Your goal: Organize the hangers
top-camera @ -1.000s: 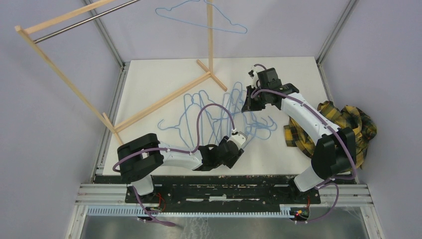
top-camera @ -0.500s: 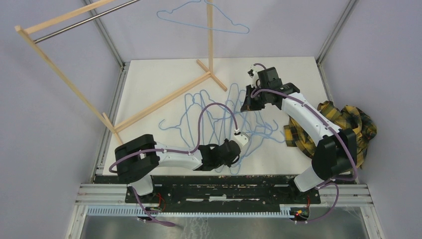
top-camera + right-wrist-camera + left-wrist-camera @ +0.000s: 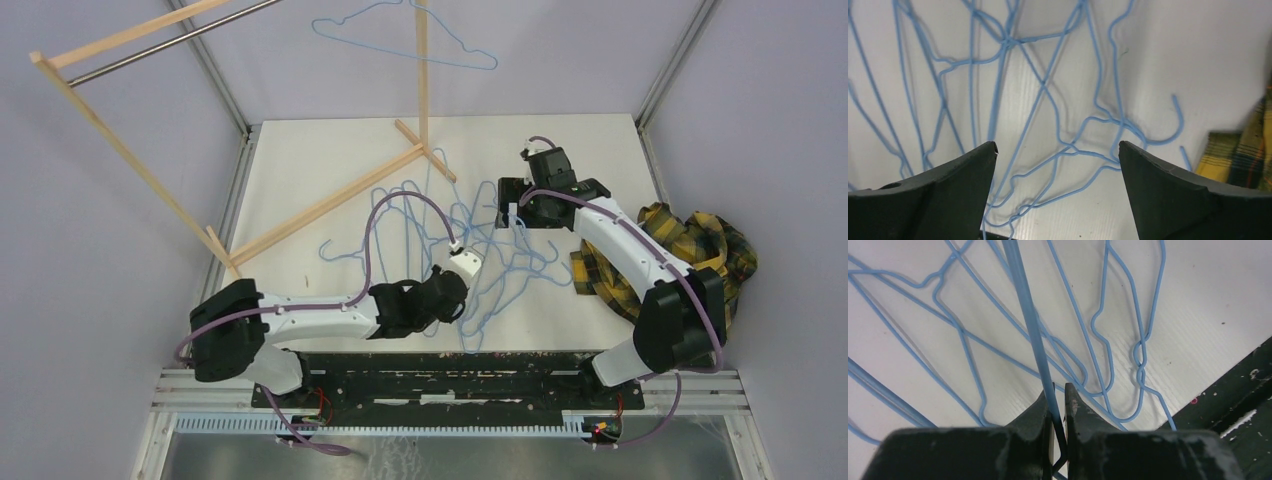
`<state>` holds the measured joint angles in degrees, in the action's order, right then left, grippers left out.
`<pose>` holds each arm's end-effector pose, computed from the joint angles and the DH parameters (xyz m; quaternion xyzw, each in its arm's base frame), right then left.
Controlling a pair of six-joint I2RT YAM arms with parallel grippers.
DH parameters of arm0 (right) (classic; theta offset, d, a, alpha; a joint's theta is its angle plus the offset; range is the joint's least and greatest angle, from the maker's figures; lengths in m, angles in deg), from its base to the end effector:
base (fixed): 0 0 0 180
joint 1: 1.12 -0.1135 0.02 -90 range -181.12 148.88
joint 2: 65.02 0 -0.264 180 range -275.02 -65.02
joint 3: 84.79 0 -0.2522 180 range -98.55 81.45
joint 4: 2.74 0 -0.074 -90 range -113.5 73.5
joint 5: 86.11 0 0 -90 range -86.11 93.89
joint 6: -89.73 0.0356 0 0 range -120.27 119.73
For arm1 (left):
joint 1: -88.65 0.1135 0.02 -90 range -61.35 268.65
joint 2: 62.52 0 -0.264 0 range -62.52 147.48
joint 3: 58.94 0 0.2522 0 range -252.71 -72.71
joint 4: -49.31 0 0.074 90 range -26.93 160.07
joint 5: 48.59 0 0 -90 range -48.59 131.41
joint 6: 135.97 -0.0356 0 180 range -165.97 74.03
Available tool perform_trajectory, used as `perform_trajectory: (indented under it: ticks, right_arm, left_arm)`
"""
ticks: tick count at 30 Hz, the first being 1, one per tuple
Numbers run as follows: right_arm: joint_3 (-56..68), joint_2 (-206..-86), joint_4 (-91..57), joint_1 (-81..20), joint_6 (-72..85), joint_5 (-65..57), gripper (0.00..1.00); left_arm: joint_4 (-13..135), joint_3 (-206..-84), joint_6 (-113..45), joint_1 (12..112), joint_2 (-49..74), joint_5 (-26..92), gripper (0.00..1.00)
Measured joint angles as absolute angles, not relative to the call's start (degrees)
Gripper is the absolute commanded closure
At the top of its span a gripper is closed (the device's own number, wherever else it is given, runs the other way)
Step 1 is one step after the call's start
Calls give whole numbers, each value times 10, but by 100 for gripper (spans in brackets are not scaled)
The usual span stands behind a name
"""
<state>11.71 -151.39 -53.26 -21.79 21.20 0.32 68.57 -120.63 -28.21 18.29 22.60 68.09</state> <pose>0.2991 0.1152 0.2764 -0.0032 0.9490 0.1405 0.2823 0.1181 -0.2835 0.2045 0.3119 0.8400 -0.1196 0.4275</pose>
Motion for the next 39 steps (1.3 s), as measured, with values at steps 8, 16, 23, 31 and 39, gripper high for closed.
perform_trajectory:
  ticks: [8,16,23,31,39]
  right_arm:
    - [168,-1491,-497,-181,214,77,0]
    - [186,-1531,-469,-175,216,49,1]
    - [187,-1542,-465,-175,219,23,3]
    - [185,-1546,-465,-175,213,13,4]
    - [178,-1565,-465,-175,209,8,5]
  left_arm:
    - [740,-1196,-210,193,100,689,97]
    - [749,-1219,-158,344,-72,686,97]
    - [729,-1405,-160,554,36,585,97]
    - [697,-1534,-159,617,166,489,97]
    - [677,-1589,-158,653,222,453,97]
